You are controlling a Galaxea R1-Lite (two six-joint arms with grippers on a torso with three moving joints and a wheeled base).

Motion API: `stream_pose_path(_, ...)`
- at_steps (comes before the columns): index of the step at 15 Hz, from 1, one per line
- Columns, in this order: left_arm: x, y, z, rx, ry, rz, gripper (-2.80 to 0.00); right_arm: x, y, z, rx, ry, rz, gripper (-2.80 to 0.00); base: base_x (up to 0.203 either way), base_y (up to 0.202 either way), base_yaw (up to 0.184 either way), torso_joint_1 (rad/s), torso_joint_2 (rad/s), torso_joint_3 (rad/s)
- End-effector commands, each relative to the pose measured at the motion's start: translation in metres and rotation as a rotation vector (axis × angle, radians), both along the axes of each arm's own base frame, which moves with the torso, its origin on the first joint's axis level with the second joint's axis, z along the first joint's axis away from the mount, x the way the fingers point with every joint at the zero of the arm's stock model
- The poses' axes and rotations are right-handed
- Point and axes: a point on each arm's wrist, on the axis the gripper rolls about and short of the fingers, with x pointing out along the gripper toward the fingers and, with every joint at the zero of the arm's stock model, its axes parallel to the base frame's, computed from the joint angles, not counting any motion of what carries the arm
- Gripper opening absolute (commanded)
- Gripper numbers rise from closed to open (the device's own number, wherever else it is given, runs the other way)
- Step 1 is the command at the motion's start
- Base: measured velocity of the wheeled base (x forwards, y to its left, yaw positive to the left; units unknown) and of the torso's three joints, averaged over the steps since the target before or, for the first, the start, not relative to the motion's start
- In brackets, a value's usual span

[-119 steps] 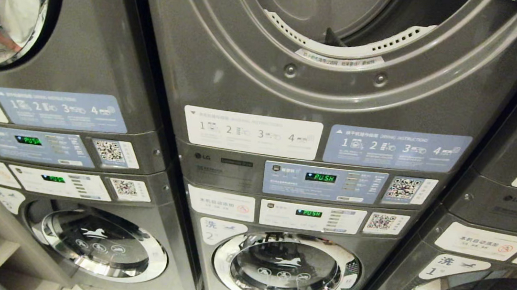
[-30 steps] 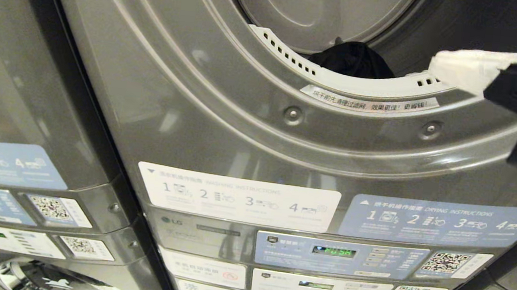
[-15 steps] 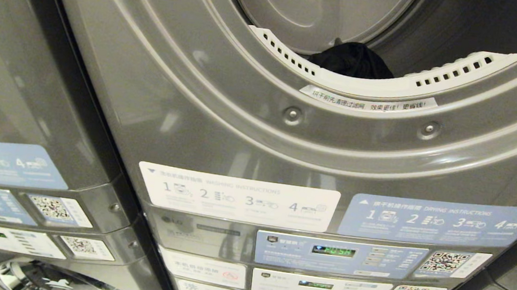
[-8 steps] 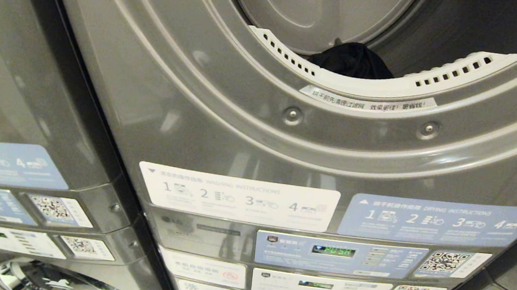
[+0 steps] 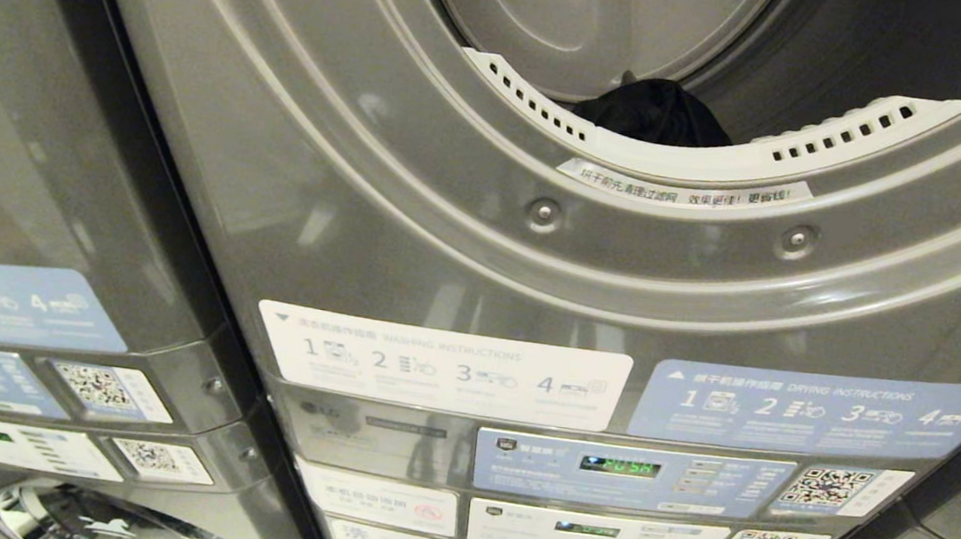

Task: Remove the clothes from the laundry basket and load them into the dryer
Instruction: Close the dryer

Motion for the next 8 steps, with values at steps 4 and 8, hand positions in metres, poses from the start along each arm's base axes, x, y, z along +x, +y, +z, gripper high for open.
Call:
stream_pose_path(4,0.000,0.000,0.000,0.000,0.000,0.000,-2.80,-0.006,0.000,-0.006,-0.007,-0.052,0.101,-2.80,0.000,0.000,0.000,0.000,0.00,0.000)
stream_pose_path(8,0.000,0.000,0.000,0.000,0.000,0.000,-2.80,-0.022,0.000,-0.009,0.013,-0.263,0.085,-2.80,0.000,0.000,0.000,0.000,0.00,0.000)
